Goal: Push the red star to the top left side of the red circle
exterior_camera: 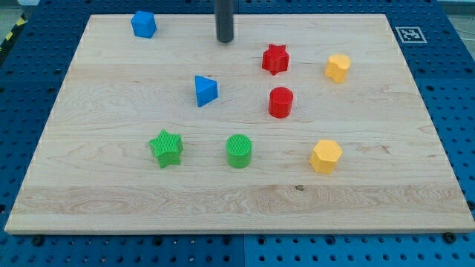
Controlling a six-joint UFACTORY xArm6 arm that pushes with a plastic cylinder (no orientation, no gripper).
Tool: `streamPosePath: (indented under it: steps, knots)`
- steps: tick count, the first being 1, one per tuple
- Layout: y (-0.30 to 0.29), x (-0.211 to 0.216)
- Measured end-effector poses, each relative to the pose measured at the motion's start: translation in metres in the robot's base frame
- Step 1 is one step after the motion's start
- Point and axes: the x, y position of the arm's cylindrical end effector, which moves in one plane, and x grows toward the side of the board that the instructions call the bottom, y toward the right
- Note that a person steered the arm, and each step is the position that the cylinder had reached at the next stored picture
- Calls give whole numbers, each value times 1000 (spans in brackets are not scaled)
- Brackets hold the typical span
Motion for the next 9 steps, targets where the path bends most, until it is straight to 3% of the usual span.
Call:
streamPosePath:
  steps: [4,9]
  knots:
    - [96,37]
    - [92,79]
